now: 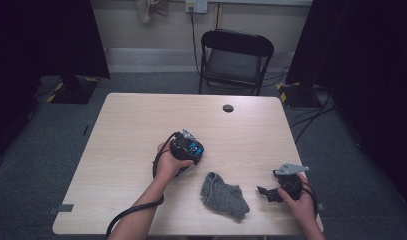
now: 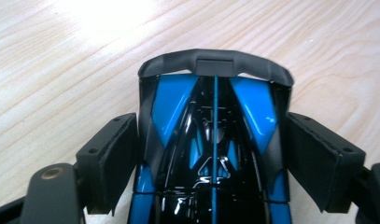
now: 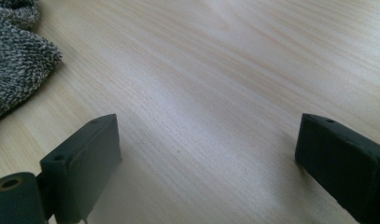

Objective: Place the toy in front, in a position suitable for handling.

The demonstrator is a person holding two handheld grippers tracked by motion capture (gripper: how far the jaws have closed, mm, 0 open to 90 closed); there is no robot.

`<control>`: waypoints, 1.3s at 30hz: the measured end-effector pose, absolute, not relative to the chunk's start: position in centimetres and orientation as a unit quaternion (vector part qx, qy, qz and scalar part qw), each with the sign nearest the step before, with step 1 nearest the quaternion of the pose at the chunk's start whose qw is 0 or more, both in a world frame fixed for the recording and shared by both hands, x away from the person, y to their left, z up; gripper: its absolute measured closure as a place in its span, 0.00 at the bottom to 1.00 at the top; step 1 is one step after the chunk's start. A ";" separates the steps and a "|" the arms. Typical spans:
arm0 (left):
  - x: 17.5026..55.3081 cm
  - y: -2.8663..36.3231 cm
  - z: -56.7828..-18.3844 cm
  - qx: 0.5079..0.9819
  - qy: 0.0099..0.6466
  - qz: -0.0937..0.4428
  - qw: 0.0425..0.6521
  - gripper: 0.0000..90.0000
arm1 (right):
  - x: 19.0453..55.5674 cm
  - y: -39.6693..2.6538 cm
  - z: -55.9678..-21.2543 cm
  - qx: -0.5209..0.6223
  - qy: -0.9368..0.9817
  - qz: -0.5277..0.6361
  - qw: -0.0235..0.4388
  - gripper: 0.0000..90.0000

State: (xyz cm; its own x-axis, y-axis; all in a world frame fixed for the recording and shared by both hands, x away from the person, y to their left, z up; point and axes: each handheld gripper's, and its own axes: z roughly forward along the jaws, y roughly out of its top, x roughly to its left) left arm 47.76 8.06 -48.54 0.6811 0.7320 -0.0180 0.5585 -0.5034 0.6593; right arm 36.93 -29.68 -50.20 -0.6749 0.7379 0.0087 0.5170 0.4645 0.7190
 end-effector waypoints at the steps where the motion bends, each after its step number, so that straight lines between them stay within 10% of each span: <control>1: 47.7 8.2 -48.4 0.856 0.378 0.135 0.325 0.21 | 36.9 -29.7 -50.2 0.373 0.842 0.359 0.154 0.07; 39: 42.8 14.6 -48.1 0.855 0.361 0.106 0.357 0.19 | 36.9 -29.7 -50.2 0.373 0.842 0.359 0.154 0.07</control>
State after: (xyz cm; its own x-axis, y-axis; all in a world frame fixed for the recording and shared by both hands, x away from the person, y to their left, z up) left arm 42.85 14.61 -48.13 0.7162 0.6937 -0.0764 0.5423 -0.4844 0.6865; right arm 36.93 -29.67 -50.20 -0.6744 0.7383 0.0083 0.5171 0.4643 0.7190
